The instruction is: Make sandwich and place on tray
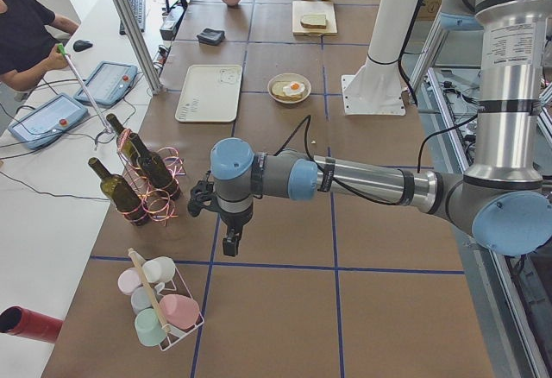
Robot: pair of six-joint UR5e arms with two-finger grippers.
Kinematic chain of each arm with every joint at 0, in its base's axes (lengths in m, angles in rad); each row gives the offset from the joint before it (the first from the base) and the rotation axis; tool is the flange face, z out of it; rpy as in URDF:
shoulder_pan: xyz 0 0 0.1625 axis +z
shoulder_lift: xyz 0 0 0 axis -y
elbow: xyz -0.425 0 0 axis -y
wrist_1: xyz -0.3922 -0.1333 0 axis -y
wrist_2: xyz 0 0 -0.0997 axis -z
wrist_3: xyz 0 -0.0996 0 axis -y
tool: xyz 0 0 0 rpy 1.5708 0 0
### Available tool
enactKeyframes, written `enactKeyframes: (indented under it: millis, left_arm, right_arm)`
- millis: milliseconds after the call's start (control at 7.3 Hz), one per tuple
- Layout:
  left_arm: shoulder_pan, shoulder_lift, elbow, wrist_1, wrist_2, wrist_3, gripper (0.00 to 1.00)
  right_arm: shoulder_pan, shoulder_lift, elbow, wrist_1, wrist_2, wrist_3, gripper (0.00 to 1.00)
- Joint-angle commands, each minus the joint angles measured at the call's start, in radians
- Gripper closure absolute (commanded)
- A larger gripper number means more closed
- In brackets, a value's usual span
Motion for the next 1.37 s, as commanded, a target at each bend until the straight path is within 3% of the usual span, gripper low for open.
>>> enactKeyframes:
  millis: [0, 137, 274, 411, 548, 685, 821, 1095, 1232]
  left_arm:
    - [0.012, -0.001, 0.001, -0.019, -0.043, 0.011, 0.00]
    - [0.032, 0.004, 0.000, -0.083, -0.152, 0.009, 0.00]
    - [0.044, 0.008, -0.002, -0.128, -0.256, 0.009, 0.00]
    - [0.060, 0.008, -0.005, -0.151, -0.280, 0.004, 0.00]
    - [0.060, 0.008, -0.005, -0.160, -0.280, 0.006, 0.00]
    - [0.061, 0.007, -0.022, -0.160, -0.266, 0.006, 0.00]
    - [0.064, 0.005, -0.007, -0.160, -0.265, 0.003, 0.00]
    - [0.063, 0.002, -0.005, -0.160, -0.215, 0.000, 0.00]
    - [0.064, -0.002, -0.010, -0.160, -0.205, 0.000, 0.00]
  right_arm:
    - [-0.029, -0.004, 0.037, 0.028, 0.051, -0.001, 0.00]
    - [-0.098, -0.005, 0.060, 0.135, 0.052, 0.009, 0.00]
    - [-0.158, 0.007, 0.066, 0.168, 0.046, 0.093, 0.00]
    - [-0.216, 0.026, 0.086, 0.191, 0.040, 0.162, 0.00]
    - [-0.300, 0.060, 0.108, 0.240, 0.023, 0.304, 0.00]
    - [-0.444, 0.095, 0.146, 0.313, -0.124, 0.503, 0.00]
    - [-0.549, 0.126, 0.178, 0.327, -0.186, 0.692, 0.00]
    - [-0.683, 0.230, 0.180, 0.326, -0.211, 0.943, 0.00]
    - [-0.695, 0.223, 0.203, 0.326, -0.213, 0.970, 0.01]
